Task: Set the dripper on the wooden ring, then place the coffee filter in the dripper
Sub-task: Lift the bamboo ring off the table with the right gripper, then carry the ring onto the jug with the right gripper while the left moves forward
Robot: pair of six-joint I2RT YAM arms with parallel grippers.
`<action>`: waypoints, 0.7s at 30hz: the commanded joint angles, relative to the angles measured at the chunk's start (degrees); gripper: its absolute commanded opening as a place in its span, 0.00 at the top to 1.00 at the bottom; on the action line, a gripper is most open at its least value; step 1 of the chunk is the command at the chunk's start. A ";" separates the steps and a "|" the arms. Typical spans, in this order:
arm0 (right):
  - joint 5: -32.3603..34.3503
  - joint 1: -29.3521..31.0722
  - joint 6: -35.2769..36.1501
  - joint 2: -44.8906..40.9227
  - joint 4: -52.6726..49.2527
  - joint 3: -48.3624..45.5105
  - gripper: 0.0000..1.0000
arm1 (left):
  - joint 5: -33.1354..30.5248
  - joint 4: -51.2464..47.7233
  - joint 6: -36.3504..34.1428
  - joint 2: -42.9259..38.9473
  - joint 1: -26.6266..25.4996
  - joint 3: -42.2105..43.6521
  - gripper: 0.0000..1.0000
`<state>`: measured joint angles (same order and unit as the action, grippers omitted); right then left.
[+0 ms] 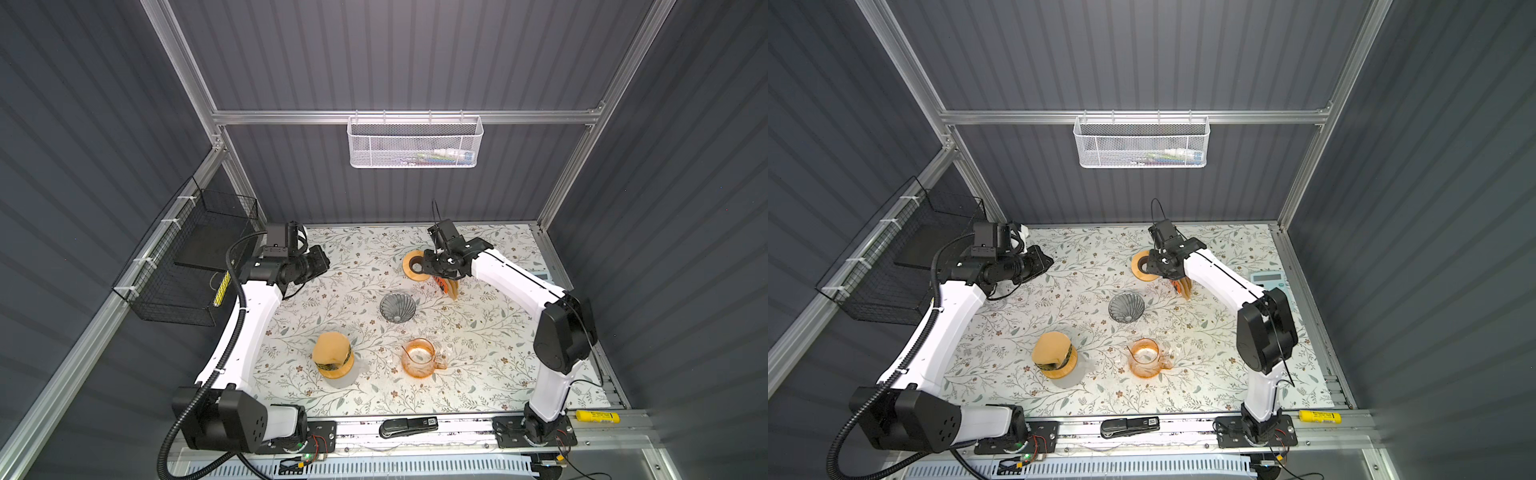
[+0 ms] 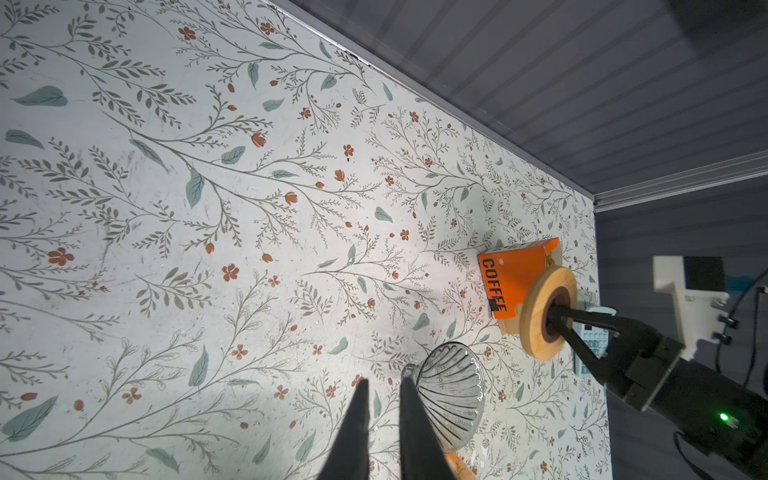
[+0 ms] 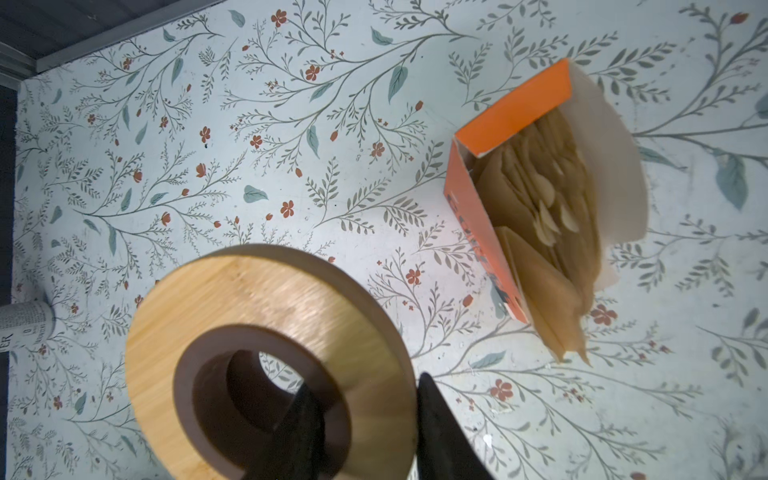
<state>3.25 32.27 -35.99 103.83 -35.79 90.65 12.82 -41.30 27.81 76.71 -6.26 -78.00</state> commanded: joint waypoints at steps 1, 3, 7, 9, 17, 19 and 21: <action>0.52 1.19 0.30 -5.06 -0.54 -3.80 0.76 | -1.26 -1.73 0.20 -1.42 0.33 -1.21 0.84; 0.78 2.21 0.47 -8.17 -0.97 -6.51 0.76 | -1.24 -1.76 0.59 -1.97 0.29 -0.86 0.84; 2.48 5.97 1.07 -13.92 -4.18 -11.18 0.76 | 0.10 -2.18 1.39 -3.08 -0.01 0.18 0.83; 2.94 8.23 1.02 -16.25 -6.42 -13.28 0.76 | 0.19 -2.30 2.05 -3.86 -0.78 1.14 0.83; 3.01 18.13 -2.12 -23.15 -12.71 -21.47 0.76 | -3.55 -2.52 4.24 -4.33 -10.43 4.20 0.83; 1.93 19.84 -2.90 -23.84 -13.16 -22.97 0.76 | -3.08 -1.42 5.68 -4.53 -11.26 5.72 0.83; 0.35 20.90 -3.19 -24.11 -13.25 -24.21 0.76 | -3.05 -0.03 6.71 -4.96 -12.20 6.77 0.83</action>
<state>4.69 52.14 -37.54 80.71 -47.05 67.59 10.48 -42.13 32.27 72.60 -17.93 -72.77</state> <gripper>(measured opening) 0.342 0.170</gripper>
